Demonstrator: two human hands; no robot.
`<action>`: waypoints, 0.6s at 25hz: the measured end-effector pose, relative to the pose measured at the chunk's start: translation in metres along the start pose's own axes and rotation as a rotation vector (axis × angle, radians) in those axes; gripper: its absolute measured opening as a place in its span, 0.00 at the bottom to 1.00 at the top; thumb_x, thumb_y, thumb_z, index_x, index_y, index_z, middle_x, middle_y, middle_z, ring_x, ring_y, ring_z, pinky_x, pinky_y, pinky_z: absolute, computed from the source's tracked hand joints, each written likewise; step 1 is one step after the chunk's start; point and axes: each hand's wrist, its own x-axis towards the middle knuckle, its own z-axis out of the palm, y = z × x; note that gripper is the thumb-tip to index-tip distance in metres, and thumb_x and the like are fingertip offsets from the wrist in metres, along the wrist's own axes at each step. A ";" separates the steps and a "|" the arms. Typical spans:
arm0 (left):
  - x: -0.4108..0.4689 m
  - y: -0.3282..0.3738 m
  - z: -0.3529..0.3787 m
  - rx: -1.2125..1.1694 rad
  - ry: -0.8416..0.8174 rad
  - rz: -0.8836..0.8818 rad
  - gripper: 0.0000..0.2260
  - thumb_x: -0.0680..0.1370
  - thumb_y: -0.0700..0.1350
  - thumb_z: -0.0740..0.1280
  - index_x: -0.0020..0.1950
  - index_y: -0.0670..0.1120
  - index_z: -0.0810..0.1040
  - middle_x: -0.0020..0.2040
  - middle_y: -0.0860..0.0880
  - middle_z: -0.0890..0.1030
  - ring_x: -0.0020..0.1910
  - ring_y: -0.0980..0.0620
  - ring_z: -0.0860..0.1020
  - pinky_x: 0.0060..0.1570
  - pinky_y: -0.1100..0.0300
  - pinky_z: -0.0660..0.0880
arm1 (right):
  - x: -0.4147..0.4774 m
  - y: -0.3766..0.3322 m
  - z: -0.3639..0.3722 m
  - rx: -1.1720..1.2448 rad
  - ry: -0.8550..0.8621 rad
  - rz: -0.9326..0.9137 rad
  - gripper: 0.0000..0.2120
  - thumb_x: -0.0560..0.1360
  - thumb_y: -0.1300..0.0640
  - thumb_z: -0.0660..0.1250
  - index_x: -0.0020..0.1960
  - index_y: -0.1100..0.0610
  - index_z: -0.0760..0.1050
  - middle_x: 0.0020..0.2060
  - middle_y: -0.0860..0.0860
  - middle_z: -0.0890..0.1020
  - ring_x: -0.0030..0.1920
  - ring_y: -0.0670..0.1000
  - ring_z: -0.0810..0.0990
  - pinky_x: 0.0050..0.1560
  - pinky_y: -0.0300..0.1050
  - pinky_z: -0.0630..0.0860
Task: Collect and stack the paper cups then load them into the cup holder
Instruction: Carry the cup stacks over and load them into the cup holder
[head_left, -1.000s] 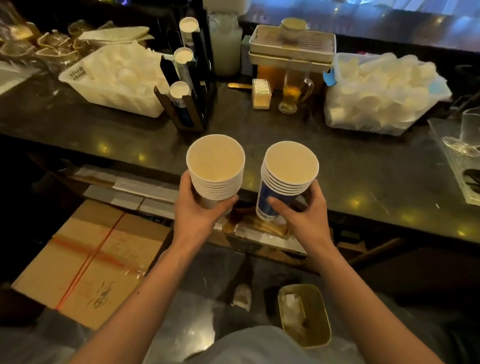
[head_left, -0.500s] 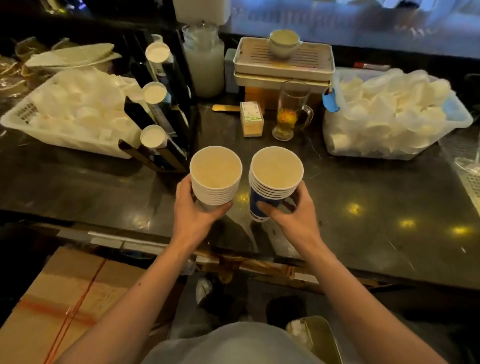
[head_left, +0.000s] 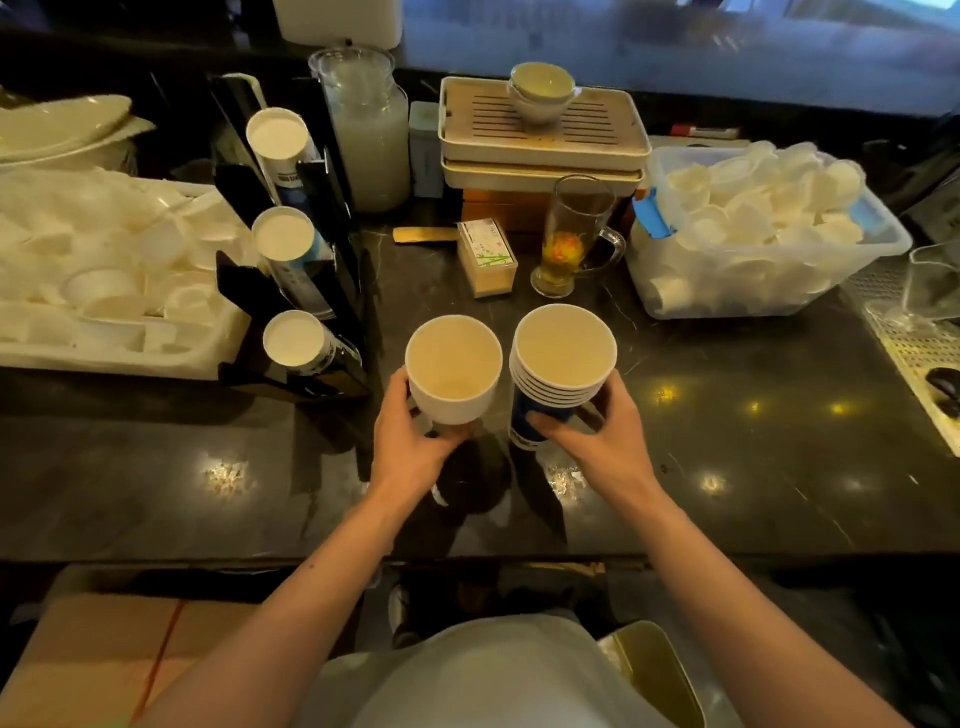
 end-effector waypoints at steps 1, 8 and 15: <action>0.000 -0.002 -0.001 0.000 -0.005 -0.002 0.40 0.67 0.42 0.80 0.71 0.57 0.62 0.71 0.52 0.71 0.71 0.53 0.67 0.70 0.52 0.67 | 0.001 0.001 0.001 0.001 -0.004 0.004 0.40 0.65 0.57 0.80 0.69 0.42 0.63 0.60 0.34 0.73 0.62 0.37 0.72 0.62 0.37 0.70; -0.002 -0.001 0.002 -0.013 -0.038 -0.024 0.40 0.69 0.40 0.79 0.72 0.58 0.61 0.72 0.52 0.70 0.73 0.51 0.66 0.71 0.50 0.66 | 0.010 0.005 -0.010 -0.017 -0.082 -0.036 0.39 0.65 0.55 0.79 0.71 0.45 0.64 0.65 0.41 0.75 0.67 0.44 0.72 0.64 0.42 0.72; -0.003 0.004 0.010 0.059 -0.033 -0.010 0.43 0.70 0.44 0.78 0.79 0.52 0.57 0.76 0.50 0.68 0.75 0.48 0.65 0.73 0.46 0.64 | 0.004 0.001 -0.035 -0.021 -0.126 -0.109 0.38 0.65 0.53 0.79 0.69 0.42 0.64 0.61 0.36 0.75 0.63 0.39 0.74 0.59 0.38 0.74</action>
